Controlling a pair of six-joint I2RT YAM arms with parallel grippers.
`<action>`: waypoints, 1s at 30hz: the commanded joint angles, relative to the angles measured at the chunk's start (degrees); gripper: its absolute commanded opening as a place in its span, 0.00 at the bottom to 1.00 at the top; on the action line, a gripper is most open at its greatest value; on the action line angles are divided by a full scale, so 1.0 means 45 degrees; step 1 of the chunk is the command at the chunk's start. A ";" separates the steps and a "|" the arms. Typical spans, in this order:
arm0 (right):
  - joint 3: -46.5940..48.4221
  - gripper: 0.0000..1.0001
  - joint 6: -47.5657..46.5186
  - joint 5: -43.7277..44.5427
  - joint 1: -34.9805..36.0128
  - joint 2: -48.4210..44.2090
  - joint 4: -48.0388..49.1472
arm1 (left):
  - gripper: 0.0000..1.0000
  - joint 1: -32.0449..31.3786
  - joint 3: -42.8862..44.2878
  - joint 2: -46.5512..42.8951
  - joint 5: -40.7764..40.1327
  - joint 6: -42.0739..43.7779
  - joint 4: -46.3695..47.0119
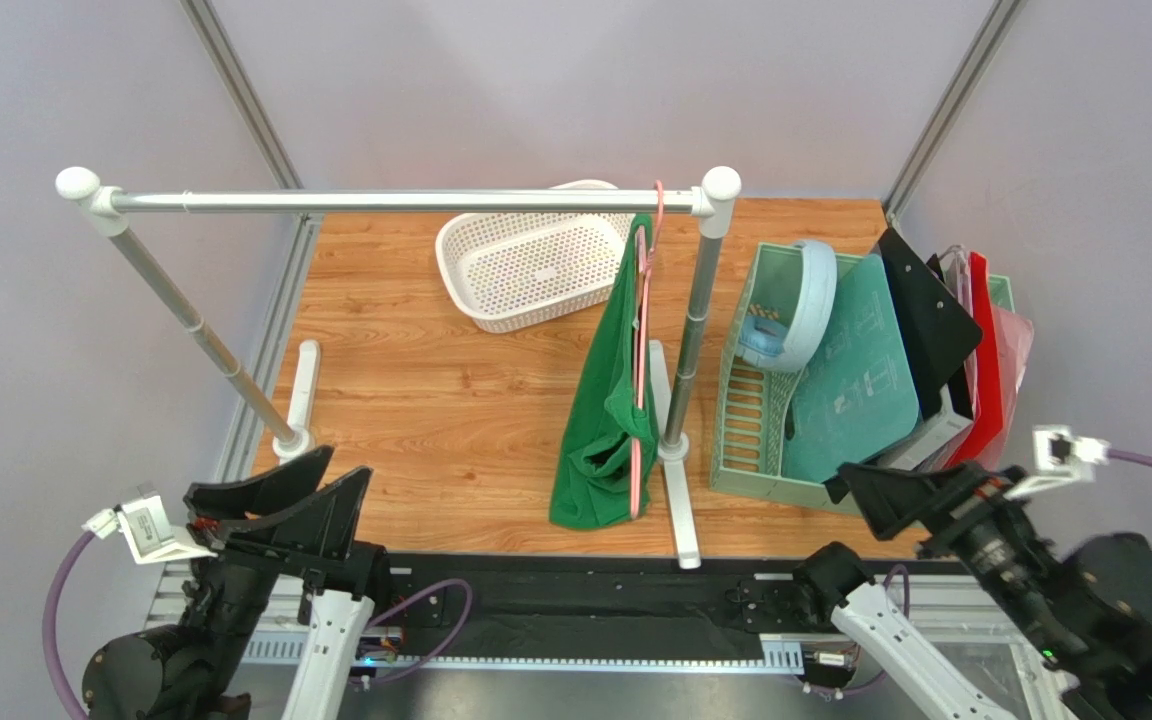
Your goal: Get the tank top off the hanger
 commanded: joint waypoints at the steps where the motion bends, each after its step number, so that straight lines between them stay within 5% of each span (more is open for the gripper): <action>1: 0.1987 1.00 -0.1024 0.1534 0.0069 0.0089 -0.3255 | 0.99 0.0038 0.1605 -0.0442 -0.0780 0.2258 -0.4871; 4: 0.2731 1.00 -0.1278 0.1243 0.0069 0.0168 -0.3745 | 0.99 0.0057 0.2699 -0.0188 0.1075 0.3706 -0.5689; 12: 0.2382 1.00 -0.2255 -0.0222 0.0225 0.0382 -0.3979 | 0.99 -0.0021 0.2527 -0.0441 0.3050 0.2971 -0.5423; 20: 0.2264 1.00 -0.2665 -0.1394 0.0206 0.0773 -0.3552 | 0.99 -0.0041 0.2311 -0.0324 0.3170 0.3340 -0.6103; 30: 0.2165 0.99 -0.3428 -0.6509 0.0070 0.3622 -0.0487 | 0.99 -0.0041 0.2252 -0.0324 0.3286 0.3458 -0.7411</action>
